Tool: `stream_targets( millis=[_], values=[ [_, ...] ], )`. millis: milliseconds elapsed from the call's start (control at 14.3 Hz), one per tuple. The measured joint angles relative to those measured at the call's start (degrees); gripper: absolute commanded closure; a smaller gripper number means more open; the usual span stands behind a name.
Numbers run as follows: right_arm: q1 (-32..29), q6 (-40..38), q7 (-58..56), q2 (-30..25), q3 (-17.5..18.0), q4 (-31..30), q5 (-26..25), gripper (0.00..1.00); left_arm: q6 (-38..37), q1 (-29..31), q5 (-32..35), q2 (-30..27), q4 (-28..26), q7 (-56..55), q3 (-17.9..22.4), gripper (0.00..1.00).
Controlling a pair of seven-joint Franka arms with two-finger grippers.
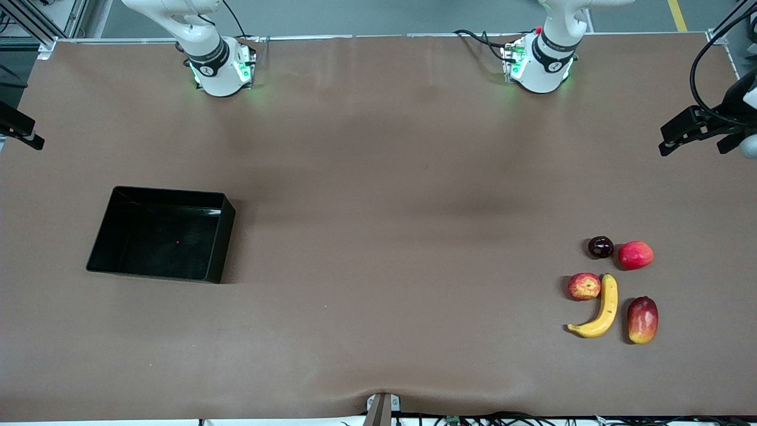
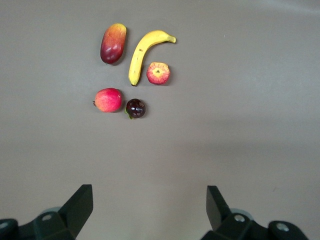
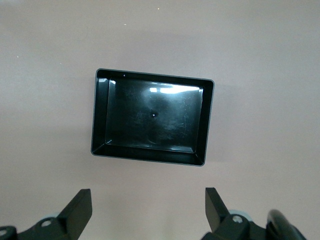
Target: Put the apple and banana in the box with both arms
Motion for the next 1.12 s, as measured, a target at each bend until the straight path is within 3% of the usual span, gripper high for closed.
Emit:
stream_targets(
  millis=[560, 1121],
  values=[
    [-0.1, 0.0, 0.0, 0.0, -0.1, 0.0, 0.0, 0.00, 0.0, 0.7, 0.0, 1.3, 0.1, 0.0, 0.0, 0.00],
    [-0.2, 0.0, 0.0, 0.7, -0.1, 0.0, 0.0, 0.00, 5.9, 0.8, 0.2, 12.8, 0.3, 0.1, 0.0, 0.00]
  ],
)
